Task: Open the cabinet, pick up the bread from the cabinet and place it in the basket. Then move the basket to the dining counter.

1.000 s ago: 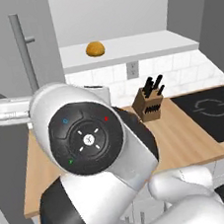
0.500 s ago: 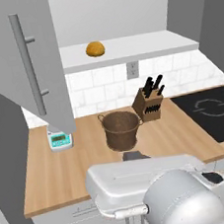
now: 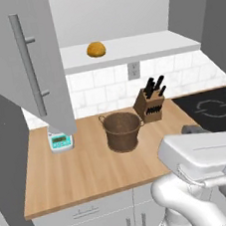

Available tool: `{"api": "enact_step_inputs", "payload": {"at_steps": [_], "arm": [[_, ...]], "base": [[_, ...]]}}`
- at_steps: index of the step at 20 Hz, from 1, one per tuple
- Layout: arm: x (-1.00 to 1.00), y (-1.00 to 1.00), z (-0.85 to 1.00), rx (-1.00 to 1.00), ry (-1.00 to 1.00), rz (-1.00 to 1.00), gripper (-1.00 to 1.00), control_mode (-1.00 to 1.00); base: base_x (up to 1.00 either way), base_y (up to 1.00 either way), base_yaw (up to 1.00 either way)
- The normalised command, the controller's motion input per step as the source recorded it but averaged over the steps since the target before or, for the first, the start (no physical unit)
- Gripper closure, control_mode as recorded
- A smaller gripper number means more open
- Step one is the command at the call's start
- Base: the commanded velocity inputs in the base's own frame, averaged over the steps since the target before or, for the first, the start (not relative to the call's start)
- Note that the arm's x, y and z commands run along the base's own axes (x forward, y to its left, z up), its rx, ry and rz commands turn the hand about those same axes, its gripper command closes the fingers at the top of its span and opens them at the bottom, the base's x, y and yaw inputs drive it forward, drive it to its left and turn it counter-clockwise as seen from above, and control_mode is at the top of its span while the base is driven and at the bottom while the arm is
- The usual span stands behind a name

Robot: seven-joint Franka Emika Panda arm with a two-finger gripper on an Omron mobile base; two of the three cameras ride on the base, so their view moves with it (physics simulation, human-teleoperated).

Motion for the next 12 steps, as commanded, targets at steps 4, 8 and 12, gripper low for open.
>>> {"api": "enact_step_inputs", "payload": {"at_steps": [4, 8, 12], "arm": [[0.29, -0.77, 0.09, 0.00, 0.12, 0.00, 1.00, -1.00], [0.74, -0.46, 0.04, 0.00, 0.21, 0.00, 1.00, -1.00], [0.69, -0.11, 0.18, 0.00, 0.23, 0.02, 1.00, -1.00]], "base": [[0.00, 0.00, 0.00], [0.00, 0.00, 0.00], [0.00, 0.00, 0.00]]}}
